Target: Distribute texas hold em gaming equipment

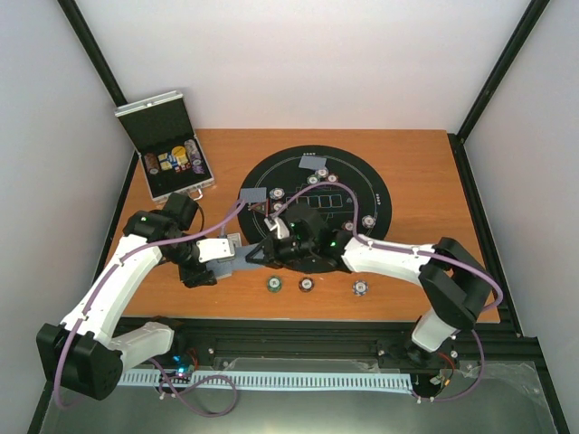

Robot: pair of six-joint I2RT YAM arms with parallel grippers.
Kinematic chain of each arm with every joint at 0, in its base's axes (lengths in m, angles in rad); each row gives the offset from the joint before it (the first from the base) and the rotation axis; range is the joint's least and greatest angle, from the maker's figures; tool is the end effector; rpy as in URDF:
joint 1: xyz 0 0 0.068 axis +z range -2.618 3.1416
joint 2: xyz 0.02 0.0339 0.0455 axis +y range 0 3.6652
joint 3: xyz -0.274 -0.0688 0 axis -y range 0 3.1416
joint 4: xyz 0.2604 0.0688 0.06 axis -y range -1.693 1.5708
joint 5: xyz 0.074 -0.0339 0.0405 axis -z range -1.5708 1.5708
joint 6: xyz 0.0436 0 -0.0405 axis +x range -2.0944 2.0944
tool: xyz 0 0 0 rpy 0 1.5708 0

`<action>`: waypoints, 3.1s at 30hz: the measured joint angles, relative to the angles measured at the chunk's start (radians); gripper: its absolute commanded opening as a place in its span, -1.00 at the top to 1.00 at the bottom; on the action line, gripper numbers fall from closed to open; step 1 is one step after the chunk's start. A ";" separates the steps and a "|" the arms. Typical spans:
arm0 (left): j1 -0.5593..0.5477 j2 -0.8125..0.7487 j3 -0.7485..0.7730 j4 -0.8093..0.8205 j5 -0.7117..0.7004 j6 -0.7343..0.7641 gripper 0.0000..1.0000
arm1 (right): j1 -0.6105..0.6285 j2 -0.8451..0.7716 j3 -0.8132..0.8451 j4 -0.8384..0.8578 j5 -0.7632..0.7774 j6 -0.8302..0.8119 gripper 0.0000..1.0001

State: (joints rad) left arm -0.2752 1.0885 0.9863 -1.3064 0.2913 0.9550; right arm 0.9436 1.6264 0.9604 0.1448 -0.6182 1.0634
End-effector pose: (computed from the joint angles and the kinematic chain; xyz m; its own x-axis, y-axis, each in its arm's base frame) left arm 0.1667 -0.0601 0.2751 -0.2997 0.8971 -0.3246 0.9514 0.3063 -0.0319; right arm 0.1979 0.3161 0.2188 -0.9765 -0.1336 -0.1692 -0.2085 0.3870 0.8982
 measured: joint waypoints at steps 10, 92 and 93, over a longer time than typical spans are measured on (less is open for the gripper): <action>0.000 0.000 0.000 0.000 0.000 0.000 0.98 | -0.290 -0.141 -0.158 -0.112 -0.033 -0.109 0.87; 0.000 -0.006 0.000 0.000 0.000 0.003 0.98 | 0.090 0.286 0.076 0.402 -0.043 0.184 -0.11; 0.000 -0.006 0.000 0.001 0.000 0.002 0.99 | 0.086 0.285 0.069 0.412 -0.047 0.184 -0.09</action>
State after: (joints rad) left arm -0.2752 1.0821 0.9867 -1.3056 0.2916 0.9573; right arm 1.0298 1.9118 1.0290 0.5568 -0.6651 1.2476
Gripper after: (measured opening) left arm 0.671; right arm 0.566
